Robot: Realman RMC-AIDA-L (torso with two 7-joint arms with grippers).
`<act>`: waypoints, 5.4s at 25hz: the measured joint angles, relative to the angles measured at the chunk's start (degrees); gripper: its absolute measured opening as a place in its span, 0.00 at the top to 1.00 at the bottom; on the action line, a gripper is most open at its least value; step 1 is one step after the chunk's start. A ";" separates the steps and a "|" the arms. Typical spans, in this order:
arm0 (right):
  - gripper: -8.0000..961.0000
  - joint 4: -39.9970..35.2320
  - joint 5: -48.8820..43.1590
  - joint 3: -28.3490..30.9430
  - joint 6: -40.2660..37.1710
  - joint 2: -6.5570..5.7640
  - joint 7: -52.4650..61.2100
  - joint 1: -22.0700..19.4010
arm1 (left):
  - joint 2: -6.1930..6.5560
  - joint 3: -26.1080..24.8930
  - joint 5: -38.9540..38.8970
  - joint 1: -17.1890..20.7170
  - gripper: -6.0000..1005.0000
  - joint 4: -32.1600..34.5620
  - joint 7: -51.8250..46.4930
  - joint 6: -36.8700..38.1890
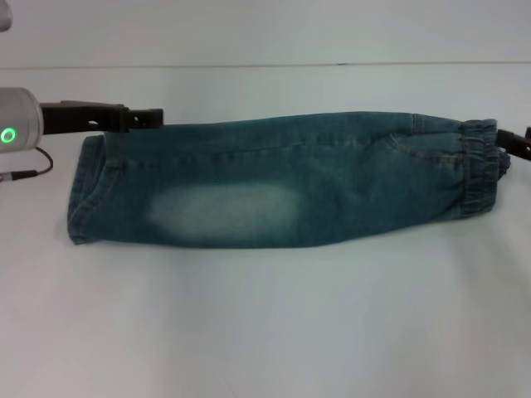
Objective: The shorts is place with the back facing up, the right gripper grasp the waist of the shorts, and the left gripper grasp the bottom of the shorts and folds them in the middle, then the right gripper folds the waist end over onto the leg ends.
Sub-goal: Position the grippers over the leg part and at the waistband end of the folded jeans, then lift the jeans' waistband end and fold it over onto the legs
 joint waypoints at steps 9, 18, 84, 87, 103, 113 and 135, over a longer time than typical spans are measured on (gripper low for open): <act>0.15 6.20 2.81 5.49 -6.85 -0.18 -9.95 -3.64 | 0.19 0.00 -8.53 3.88 0.24 1.57 4.20 13.91; 0.15 10.41 1.87 6.54 -7.08 -0.59 -14.97 -4.57 | -0.02 0.00 -15.79 7.31 0.24 0.87 6.24 20.73; 0.93 17.60 -3.14 6.27 1.61 -1.16 -11.89 3.90 | 0.75 0.49 -16.90 5.15 0.24 -0.39 3.42 23.41; 0.93 17.45 -3.07 6.78 1.79 -0.75 -11.87 3.79 | 0.31 0.74 -16.96 4.97 0.24 -0.43 3.12 23.46; 0.93 14.00 -2.89 10.05 -2.25 0.16 -10.47 3.27 | -0.30 6.87 -21.45 3.89 0.24 -6.39 4.38 17.39; 0.93 10.89 -2.15 10.85 -6.08 0.24 -9.23 2.11 | -0.66 19.42 -29.53 3.82 0.25 -10.63 5.65 8.57; 0.93 6.11 -2.31 9.99 -10.37 0.24 -5.89 3.12 | -0.79 43.27 -38.47 0.32 0.60 -17.08 5.16 -17.06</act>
